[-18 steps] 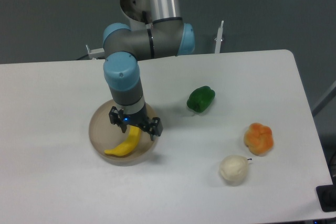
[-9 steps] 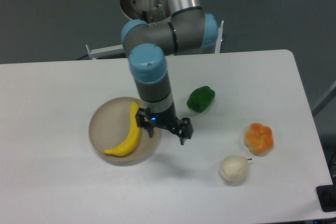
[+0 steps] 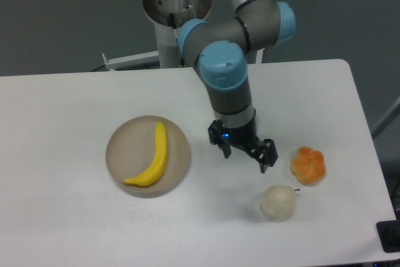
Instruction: Place bananas on a plate
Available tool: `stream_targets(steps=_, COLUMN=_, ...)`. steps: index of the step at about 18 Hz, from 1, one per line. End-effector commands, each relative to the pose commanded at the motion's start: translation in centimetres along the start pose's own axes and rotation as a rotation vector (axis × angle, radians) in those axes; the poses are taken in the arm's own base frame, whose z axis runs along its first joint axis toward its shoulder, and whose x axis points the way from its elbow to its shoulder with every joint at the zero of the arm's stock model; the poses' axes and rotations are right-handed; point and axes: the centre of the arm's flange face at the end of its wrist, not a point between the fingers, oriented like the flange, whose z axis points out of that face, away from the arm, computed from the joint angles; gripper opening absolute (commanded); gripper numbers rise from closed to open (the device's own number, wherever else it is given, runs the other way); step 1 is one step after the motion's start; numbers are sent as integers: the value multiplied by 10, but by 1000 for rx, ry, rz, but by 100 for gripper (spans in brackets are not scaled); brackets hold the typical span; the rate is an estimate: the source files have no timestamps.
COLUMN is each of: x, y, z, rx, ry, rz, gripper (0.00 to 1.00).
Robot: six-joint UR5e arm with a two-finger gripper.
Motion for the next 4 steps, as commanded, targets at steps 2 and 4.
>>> stream_targets(steps=2, x=-5, y=5, z=-1, rx=0, ry=-4, rz=22, gripper=100)
stream_targets(steps=4, x=-7, y=7, z=-1, rx=-1, ry=-5, rz=19, gripper=100)
